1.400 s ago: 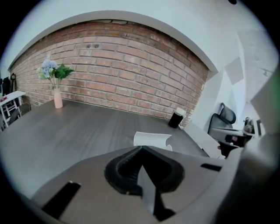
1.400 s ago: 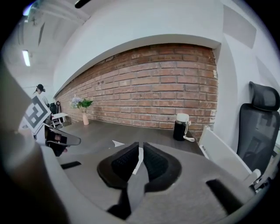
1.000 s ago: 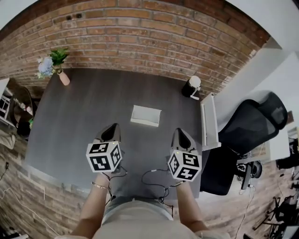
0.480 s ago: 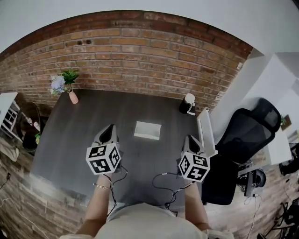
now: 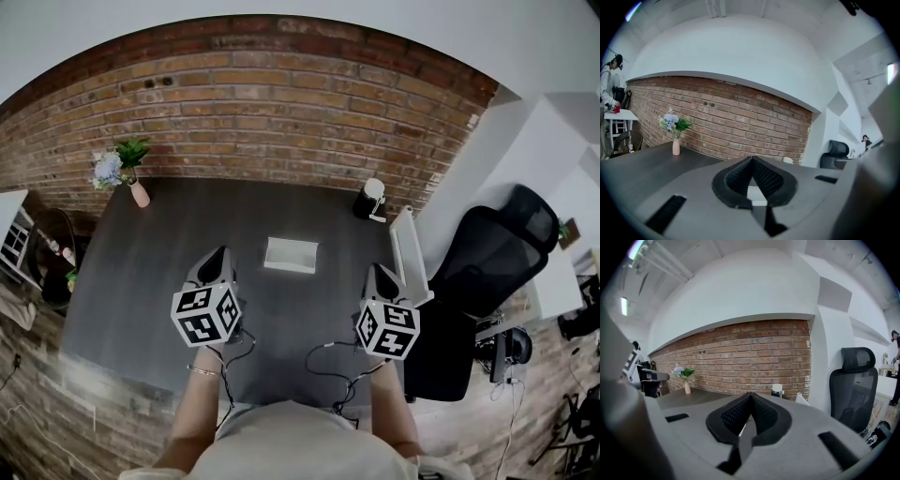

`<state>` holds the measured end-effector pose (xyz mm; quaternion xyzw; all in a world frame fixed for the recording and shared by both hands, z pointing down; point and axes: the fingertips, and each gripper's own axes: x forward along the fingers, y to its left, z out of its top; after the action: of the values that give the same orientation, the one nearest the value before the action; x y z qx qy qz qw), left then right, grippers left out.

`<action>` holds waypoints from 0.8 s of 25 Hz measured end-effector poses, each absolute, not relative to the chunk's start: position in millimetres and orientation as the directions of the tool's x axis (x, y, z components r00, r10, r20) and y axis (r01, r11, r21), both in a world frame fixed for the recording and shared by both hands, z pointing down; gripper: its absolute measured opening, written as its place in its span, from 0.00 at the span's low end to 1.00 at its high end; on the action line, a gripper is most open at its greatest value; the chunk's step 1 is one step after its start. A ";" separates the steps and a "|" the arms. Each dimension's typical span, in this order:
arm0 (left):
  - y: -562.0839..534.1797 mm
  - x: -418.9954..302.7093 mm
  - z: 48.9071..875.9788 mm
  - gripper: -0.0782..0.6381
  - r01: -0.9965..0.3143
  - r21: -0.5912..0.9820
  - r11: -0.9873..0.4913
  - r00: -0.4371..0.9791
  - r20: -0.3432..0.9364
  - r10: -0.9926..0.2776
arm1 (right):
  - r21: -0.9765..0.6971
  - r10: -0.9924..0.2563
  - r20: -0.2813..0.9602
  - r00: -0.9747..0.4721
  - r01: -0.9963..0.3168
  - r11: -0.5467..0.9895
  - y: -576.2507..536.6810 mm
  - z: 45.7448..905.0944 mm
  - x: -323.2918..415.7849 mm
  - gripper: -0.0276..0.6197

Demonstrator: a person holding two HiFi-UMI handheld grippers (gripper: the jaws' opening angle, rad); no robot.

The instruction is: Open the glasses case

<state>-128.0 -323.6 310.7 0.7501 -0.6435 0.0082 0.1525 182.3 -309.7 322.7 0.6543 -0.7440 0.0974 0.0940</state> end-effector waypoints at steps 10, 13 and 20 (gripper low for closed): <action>-324.9 -133.1 316.5 0.11 -0.967 0.220 -0.130 0.179 0.224 -0.958 | -0.018 -0.949 0.289 -0.124 -0.992 0.124 -310.1 326.6 176.5 0.05; -324.7 -133.4 318.9 0.11 -0.966 0.223 -0.131 0.182 0.227 -0.957 | -0.016 -0.948 0.292 -0.123 -0.992 0.124 -310.2 327.6 175.7 0.05; -322.6 -137.3 320.4 0.11 -0.966 0.224 -0.132 0.185 0.232 -0.955 | 0.043 -0.951 0.292 -0.101 -0.992 0.119 -308.1 324.9 173.1 0.05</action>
<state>-137.3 -322.6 320.4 0.7523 -0.6382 0.0164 0.1627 173.1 -308.1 324.9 0.6588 -0.7374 0.0821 0.1245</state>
